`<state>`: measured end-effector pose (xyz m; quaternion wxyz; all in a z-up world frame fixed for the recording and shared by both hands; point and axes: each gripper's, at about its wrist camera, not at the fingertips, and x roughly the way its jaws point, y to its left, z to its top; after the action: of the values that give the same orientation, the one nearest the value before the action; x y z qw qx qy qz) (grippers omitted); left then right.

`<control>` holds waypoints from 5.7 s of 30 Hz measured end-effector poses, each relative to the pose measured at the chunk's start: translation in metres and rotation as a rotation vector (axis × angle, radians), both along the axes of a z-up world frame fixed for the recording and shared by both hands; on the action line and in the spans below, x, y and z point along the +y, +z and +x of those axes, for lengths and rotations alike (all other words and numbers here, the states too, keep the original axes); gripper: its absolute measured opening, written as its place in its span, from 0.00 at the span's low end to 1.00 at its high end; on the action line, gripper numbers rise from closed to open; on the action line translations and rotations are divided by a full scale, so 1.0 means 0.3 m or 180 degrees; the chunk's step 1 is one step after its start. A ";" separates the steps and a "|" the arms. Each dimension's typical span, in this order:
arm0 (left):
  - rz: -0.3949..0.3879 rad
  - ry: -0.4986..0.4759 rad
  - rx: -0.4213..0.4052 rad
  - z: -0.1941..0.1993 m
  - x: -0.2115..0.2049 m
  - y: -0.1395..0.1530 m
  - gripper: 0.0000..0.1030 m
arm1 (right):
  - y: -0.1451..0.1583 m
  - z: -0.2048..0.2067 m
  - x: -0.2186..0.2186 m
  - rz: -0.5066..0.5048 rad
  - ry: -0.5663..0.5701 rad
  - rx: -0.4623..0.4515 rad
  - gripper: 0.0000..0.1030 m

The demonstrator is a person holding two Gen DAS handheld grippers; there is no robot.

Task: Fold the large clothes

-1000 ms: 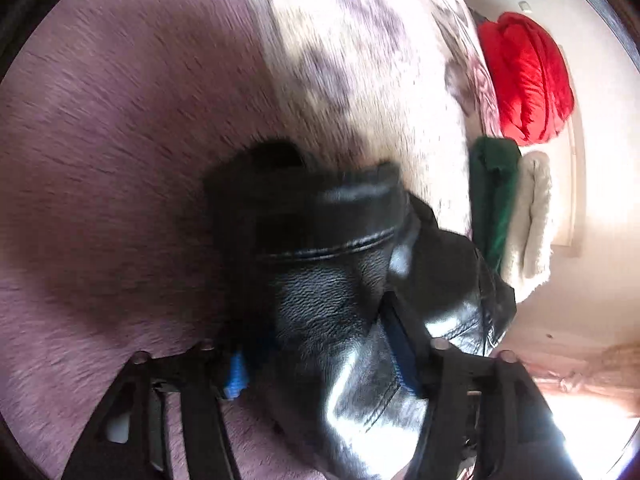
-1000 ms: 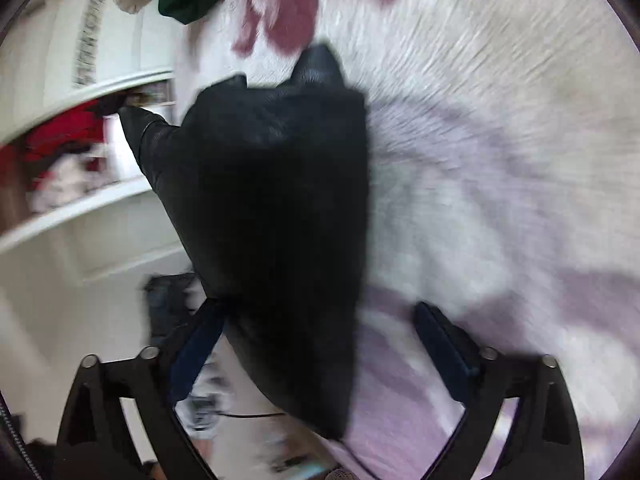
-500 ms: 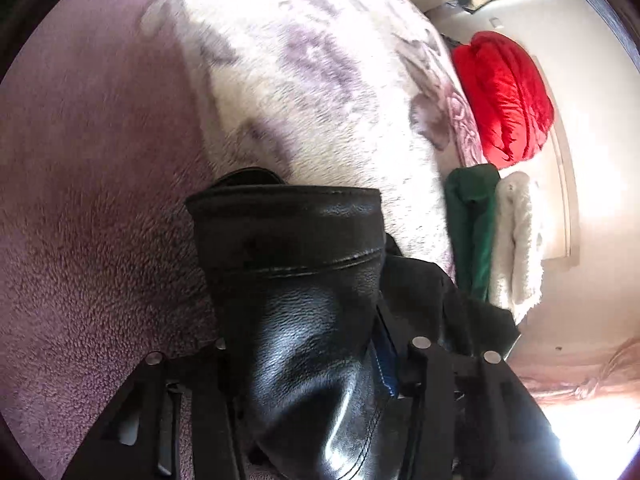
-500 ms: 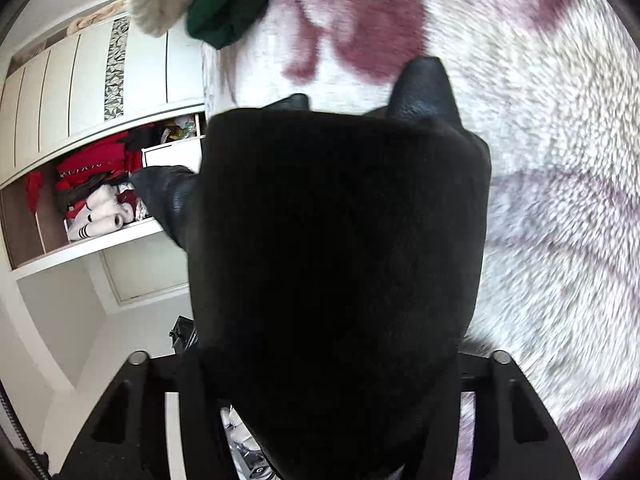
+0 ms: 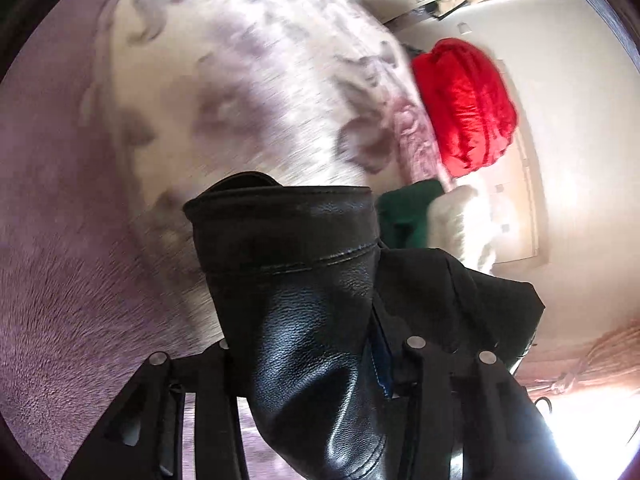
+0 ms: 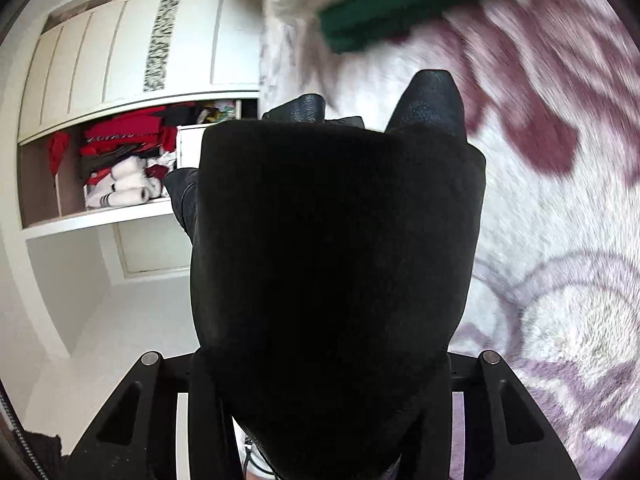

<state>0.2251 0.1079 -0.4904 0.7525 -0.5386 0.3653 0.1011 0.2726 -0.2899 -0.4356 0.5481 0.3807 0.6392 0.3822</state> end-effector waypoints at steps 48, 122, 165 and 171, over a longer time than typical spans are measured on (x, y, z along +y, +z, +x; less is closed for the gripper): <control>0.2515 -0.1754 0.0490 1.150 -0.348 0.398 0.95 | 0.530 0.981 -0.213 -0.3448 -0.0722 -0.1375 0.96; 0.3375 -0.1740 -0.0841 -0.361 -0.452 1.636 1.00 | 2.103 -1.104 0.137 -0.4037 -0.2017 -0.2830 1.00; 0.3400 -0.1663 -0.0866 -0.402 -0.474 1.671 1.00 | 2.119 -1.145 0.150 -0.3988 -0.1955 -0.2905 1.00; 0.3404 -0.1660 -0.0862 -0.404 -0.475 1.672 1.00 | 2.119 -1.148 0.149 -0.3981 -0.1956 -0.2899 1.00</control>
<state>0.1038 -0.0347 0.0112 0.9584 0.0130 0.2848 0.0136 -0.0719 -0.2452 0.2001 0.9434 -0.0284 0.3170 -0.0934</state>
